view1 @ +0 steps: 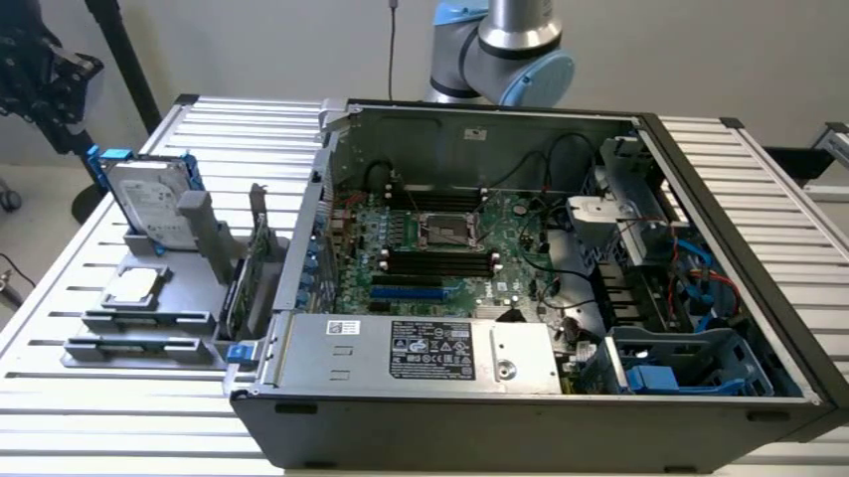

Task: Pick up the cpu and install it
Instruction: 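Pick up the cpu and move it towards the insertion slot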

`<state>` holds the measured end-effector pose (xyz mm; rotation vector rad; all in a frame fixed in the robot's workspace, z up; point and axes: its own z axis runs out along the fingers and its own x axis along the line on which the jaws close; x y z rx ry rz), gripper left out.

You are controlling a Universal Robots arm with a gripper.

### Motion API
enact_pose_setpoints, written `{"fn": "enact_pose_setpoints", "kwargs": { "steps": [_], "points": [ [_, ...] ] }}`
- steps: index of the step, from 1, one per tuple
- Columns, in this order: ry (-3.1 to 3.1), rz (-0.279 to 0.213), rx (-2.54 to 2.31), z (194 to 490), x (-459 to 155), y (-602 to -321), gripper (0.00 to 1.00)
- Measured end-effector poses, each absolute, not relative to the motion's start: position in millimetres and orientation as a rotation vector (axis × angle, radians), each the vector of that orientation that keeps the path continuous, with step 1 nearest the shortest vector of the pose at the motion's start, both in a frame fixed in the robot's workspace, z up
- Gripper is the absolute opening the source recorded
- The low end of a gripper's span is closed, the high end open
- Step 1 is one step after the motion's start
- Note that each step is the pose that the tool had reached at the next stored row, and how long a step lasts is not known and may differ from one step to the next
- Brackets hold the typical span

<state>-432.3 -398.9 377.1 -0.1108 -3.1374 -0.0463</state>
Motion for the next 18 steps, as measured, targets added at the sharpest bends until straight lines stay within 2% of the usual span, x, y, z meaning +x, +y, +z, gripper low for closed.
{"fn": "enact_pose_setpoints", "kwargs": {
  "steps": [1, 2, 5, 8, 9, 18],
  "points": [
    [-3.137, -0.046, -0.111, 377, -432, -399, 0.3],
    [-3.137, -0.046, -0.111, 377, -432, -399, 0.3],
    [-3.137, -0.047, -0.111, 376, -433, -399, 0.47],
    [-3.134, -0.046, -0.111, 372, -433, -401, 0.53],
    [-3.134, -0.046, -0.111, 370, -433, -403, 0.6],
    [-3.133, -0.046, -0.082, 354, -433, -420, 0.6]
  ]
}}
